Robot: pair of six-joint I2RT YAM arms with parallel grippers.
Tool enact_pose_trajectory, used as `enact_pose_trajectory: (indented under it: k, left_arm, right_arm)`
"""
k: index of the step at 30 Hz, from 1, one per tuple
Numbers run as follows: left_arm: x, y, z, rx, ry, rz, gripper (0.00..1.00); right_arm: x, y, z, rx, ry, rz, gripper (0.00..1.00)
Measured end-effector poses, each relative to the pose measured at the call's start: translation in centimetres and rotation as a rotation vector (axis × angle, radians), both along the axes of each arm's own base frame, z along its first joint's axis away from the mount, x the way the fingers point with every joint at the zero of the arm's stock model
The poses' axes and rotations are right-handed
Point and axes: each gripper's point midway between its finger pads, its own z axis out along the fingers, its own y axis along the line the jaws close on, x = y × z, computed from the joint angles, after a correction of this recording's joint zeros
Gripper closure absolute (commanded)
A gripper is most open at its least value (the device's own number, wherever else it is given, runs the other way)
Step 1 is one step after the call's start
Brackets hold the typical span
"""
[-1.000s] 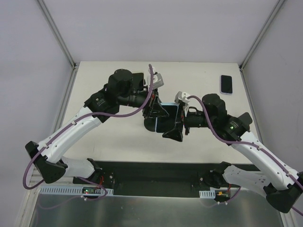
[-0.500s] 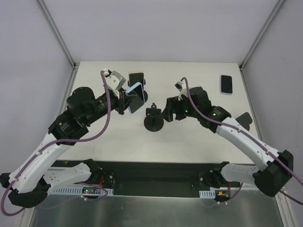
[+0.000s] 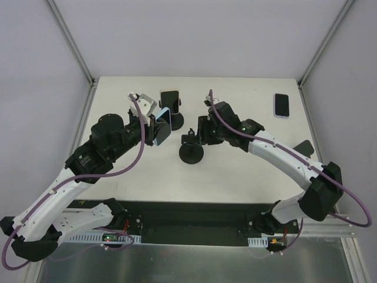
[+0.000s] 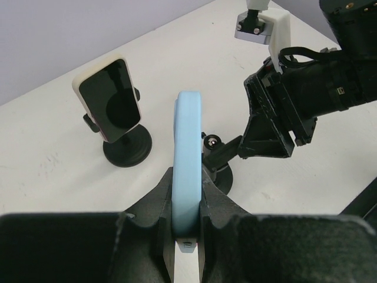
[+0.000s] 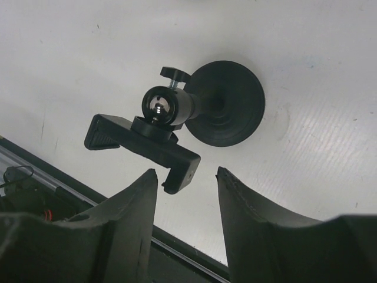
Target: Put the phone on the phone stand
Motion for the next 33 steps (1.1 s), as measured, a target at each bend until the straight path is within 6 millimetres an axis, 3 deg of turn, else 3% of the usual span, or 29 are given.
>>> enact_pose_trajectory:
  k: [8, 16, 24, 28, 33]
  left_arm:
    - [-0.4, -1.1, -0.9, 0.007, 0.028, -0.059, 1.00]
    - [-0.7, -2.6, -1.9, -0.012, 0.095, -0.175, 1.00]
    - [0.0, -4.5, -4.0, -0.134, 0.223, -0.356, 1.00]
    - [-1.1, -7.4, -4.1, -0.192, 0.228, -0.577, 1.00]
    - [-3.7, -9.7, -4.1, -0.229, 0.172, -0.849, 1.00]
  right_arm:
    - [-0.1, 0.2, -1.2, -0.049, 0.038, 0.001, 0.60]
    - [0.3, -0.4, -1.6, -0.110, 0.025, 0.005, 0.98]
    - [0.4, -0.5, -1.6, -0.152, -0.006, 0.066, 0.99]
    - [0.3, -0.5, -1.6, -0.171, -0.024, 0.121, 0.99]
    - [0.1, -0.5, -1.6, -0.175, -0.041, 0.242, 0.99]
